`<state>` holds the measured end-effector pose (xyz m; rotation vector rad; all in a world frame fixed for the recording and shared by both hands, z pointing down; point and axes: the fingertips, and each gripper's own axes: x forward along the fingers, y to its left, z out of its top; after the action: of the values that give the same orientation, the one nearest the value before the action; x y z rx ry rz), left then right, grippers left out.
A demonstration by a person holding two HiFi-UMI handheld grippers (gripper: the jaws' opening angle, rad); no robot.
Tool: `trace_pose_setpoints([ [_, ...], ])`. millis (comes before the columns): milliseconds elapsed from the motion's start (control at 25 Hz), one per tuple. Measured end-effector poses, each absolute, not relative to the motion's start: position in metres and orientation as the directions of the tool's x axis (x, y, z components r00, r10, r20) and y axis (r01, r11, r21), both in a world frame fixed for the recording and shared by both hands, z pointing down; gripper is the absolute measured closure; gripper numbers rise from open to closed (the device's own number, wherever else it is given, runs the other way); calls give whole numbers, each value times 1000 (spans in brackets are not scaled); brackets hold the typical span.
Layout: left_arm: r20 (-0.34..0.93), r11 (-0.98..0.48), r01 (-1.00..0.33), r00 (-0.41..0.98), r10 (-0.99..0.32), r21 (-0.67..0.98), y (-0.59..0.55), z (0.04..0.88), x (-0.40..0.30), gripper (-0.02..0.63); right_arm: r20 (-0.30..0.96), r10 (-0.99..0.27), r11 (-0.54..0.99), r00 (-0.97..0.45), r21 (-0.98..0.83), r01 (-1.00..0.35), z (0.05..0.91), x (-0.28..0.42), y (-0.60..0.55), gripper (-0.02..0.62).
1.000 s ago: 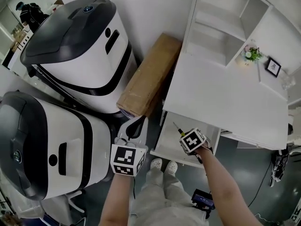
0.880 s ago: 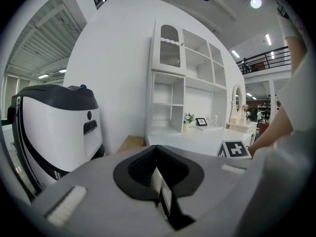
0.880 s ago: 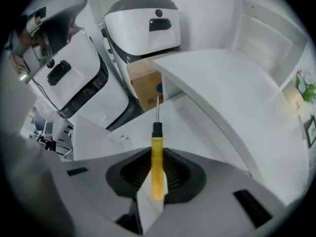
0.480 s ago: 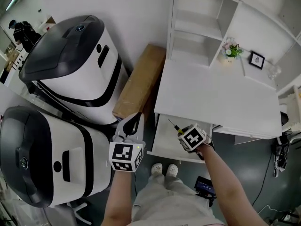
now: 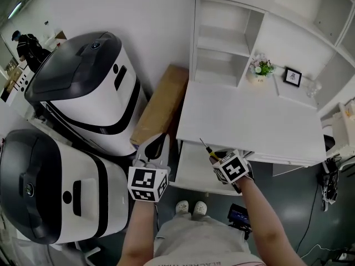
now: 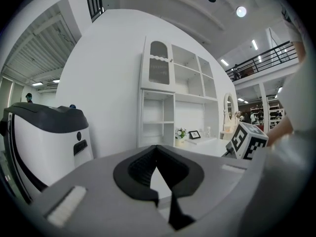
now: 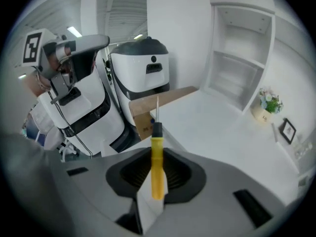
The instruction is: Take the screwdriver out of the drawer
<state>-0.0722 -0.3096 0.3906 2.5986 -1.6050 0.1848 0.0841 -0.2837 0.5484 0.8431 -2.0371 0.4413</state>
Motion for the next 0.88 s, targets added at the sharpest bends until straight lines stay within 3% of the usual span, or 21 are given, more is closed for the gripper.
trace_pose_setpoints([
  [880, -43, -477, -875, 481, -876, -83, -320, 300, -39, 597, 412, -816, 515, -405, 202, -833, 357, 135, -293, 515],
])
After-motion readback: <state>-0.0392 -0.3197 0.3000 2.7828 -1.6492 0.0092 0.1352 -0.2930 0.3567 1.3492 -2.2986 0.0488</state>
